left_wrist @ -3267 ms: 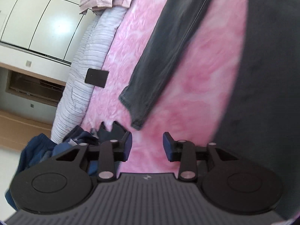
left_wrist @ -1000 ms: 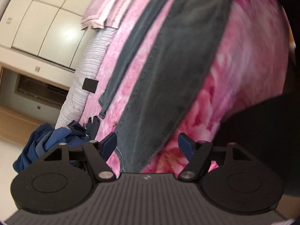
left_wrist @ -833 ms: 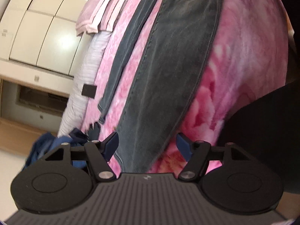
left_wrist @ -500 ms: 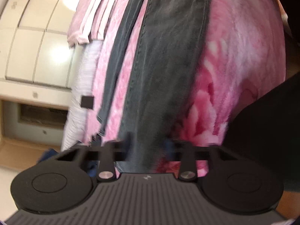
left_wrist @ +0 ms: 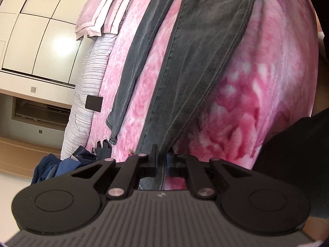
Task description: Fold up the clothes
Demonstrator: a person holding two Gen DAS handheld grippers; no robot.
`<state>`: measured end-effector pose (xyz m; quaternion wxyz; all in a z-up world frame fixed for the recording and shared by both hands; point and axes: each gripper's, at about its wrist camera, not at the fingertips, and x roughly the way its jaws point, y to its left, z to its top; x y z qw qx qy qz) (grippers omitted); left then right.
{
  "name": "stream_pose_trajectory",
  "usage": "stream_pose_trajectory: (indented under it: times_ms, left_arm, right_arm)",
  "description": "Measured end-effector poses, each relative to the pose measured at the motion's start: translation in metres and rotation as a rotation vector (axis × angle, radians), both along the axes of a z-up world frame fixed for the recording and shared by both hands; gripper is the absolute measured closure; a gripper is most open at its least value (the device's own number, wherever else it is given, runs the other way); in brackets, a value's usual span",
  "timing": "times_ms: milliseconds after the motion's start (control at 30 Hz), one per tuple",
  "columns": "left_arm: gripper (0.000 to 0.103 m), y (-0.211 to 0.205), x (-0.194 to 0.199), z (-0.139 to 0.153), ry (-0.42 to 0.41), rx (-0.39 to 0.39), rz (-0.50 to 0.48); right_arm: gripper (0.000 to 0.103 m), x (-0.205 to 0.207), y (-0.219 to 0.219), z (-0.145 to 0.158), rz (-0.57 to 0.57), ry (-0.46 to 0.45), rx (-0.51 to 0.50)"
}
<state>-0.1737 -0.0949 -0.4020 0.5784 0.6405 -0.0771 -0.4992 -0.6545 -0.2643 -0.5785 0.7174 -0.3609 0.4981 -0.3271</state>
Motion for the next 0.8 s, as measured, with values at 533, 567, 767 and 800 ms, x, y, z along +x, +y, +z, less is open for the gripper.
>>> stream_pose_trajectory:
  times_ms: [533, 567, 767, 800]
  left_arm:
    - [0.097, -0.055, 0.047, 0.120, 0.136, -0.126, 0.027]
    - [0.097, -0.064, 0.052, 0.130, 0.149, -0.118, 0.025]
    - [0.097, -0.134, 0.099, 0.169, 0.210, -0.058, 0.043]
    - [0.097, -0.149, 0.109, 0.171, 0.217, -0.043, 0.051]
  right_arm:
    - [0.096, 0.044, -0.044, 0.125, 0.036, -0.147, -0.151]
    - [0.096, 0.052, -0.054, 0.134, 0.043, -0.148, -0.165]
    - [0.096, 0.109, -0.134, 0.169, 0.070, -0.138, -0.207]
    - [0.096, 0.120, -0.150, 0.170, 0.074, -0.131, -0.202]
